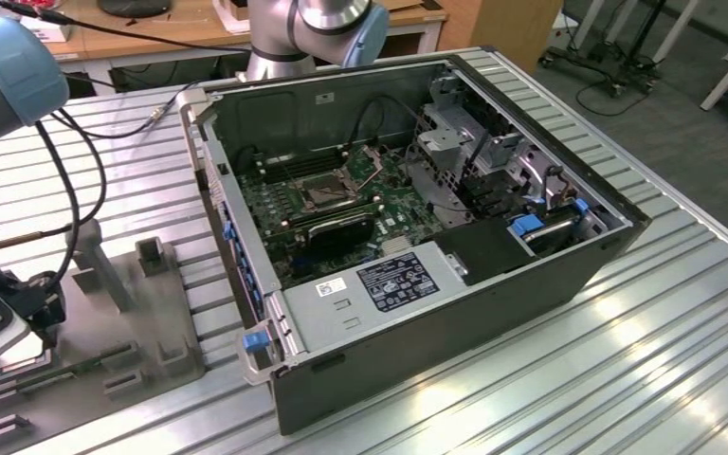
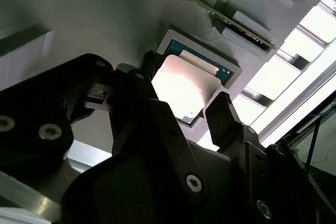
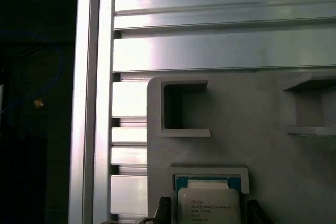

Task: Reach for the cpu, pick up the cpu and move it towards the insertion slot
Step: 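Pick up the cpu and move it towards the insertion slot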

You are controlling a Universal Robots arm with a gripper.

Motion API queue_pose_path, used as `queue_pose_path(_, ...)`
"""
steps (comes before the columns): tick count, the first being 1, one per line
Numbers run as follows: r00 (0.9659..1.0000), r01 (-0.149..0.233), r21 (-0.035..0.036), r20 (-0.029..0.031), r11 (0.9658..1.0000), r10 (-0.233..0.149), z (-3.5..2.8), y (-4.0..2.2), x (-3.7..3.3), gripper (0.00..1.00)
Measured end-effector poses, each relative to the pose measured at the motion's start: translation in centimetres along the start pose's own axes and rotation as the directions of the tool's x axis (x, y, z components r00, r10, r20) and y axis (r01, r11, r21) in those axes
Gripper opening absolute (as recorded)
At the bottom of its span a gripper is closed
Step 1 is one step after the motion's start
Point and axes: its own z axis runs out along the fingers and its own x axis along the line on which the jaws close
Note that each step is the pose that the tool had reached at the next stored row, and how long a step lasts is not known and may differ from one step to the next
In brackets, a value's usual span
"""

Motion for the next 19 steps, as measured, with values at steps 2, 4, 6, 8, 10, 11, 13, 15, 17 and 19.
queue_pose_path(2, 1.0000, 0.001, 0.0000, -0.0002, 1.0000, -0.001, 0.04, 0.01, 0.00, 0.66)
queue_pose_path(4, 1.0000, 0.002, 0.0000, -0.0001, 1.0000, -0.002, 0.11, 0.02, 0.00, 0.66)
queue_pose_path(6, 1.0000, 0.002, 0.0000, -0.0002, 1.0000, -0.002, 0.17, 0.04, 0.00, 0.66)
queue_pose_path(8, 1.0000, 0.002, -0.0001, -0.0003, 1.0000, -0.002, 0.20, 0.04, 0.01, 0.66)
queue_pose_path(10, 1.0000, 0.002, -0.0005, -0.0003, 1.0000, -0.002, 0.20, 0.04, 0.01, 0.64)
queue_pose_path(11, 1.0000, 0.002, -0.0006, -0.0002, 1.0000, -0.002, 0.21, 0.04, 0.01, 0.64)
queue_pose_path(13, 1.0000, 0.002, -0.0007, -0.0001, 1.0000, -0.002, 0.21, 0.04, 0.01, 0.58)
queue_pose_path(15, 1.0000, 0.002, -0.0007, -0.0002, 1.0000, -0.002, 0.21, 0.04, 0.01, 0.56)
queue_pose_path(17, 1.0000, 0.002, -0.0008, -0.0001, 1.0000, -0.002, 0.21, 0.04, 0.01, 0.55)
queue_pose_path(19, 1.0000, 0.002, -0.0009, -0.0001, 1.0000, -0.002, 0.21, 0.04, 0.01, 0.55)
